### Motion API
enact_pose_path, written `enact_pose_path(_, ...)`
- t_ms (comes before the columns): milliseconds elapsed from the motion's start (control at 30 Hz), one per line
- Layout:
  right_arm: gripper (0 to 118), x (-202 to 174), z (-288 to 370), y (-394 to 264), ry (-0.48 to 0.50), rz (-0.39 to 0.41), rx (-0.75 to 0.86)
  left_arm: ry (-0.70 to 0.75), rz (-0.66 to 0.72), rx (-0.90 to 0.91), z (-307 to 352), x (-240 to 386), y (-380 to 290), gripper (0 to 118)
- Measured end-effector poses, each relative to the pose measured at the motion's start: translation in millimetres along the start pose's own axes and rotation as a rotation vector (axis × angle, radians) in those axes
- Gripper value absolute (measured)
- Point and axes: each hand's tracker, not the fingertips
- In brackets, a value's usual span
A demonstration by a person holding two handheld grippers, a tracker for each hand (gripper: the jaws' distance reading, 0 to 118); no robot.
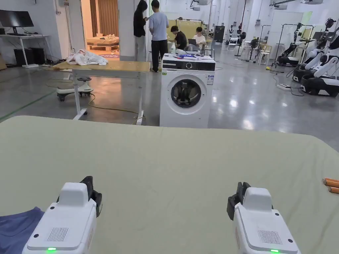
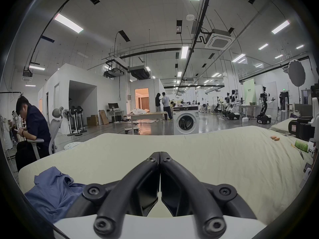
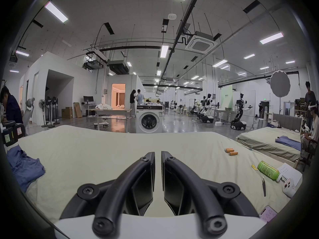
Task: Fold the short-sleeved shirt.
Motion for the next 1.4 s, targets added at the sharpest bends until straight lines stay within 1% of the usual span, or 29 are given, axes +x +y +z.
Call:
enact_pose_path(367, 7, 0, 4, 2, 0.004, -0.02, -0.003, 0.004, 0.027, 0.001, 1, -5, 1, 0)
enact_pose_path(500, 7, -3, 4, 1, 0.008, 0.009, -0.002, 0.001, 0.027, 0.0, 1, -4, 1, 0)
enact_pose_path(900, 7, 1, 3, 0, 0.004, 0.021, -0.017, -0.013, 0.006, 0.006, 1, -1, 2, 0)
enact_pose_path(933, 7, 3, 4, 1, 0.002, 0.003, -0.021, -0.012, 0.012, 0.006, 1, -2, 2, 0)
enact_pose_path(1000, 7, 11, 5, 7, 0.001, -0.116, -0.029, -0.009, 0.058, -0.004, 0, -6, 3, 0)
enact_pose_path(1033, 7, 15, 5, 10, 0.002, -0.164, -0.033, -0.003, 0.106, -0.019, -2, -9, 3, 0)
enact_pose_path(1167, 6, 29, 1, 16, -0.004, -0.365, -0.065, -0.026, 0.421, -0.05, -8, -33, 3, 0)
enact_pose_path(1200, 6, 31, 0, 17, 0.005, -0.391, -0.073, -0.033, 0.49, -0.052, -9, -37, 2, 0)
enact_pose_path(1233, 6, 31, -2, 17, 0.01, -0.388, -0.072, -0.048, 0.546, -0.047, -9, -40, 3, 0)
enact_pose_path(1267, 6, 28, -4, 18, 0.012, -0.341, -0.069, -0.063, 0.574, -0.044, -9, -40, 4, 0)
enact_pose_path(1300, 6, 21, -6, 20, 0.026, -0.217, -0.071, -0.066, 0.518, -0.048, -9, -36, 8, 0)
enact_pose_path(1333, 6, 14, -8, 22, 0.061, -0.089, -0.082, -0.075, 0.38, -0.051, -9, -26, 13, 0)
enact_pose_path(1367, 6, 4, -10, 23, 0.094, 0.099, -0.079, -0.052, 0.118, -0.059, -7, -8, 17, 0)
enact_pose_path(1400, 6, -8, -9, 21, 0.093, 0.347, -0.056, 0.002, -0.193, -0.076, -6, 15, 16, 0)
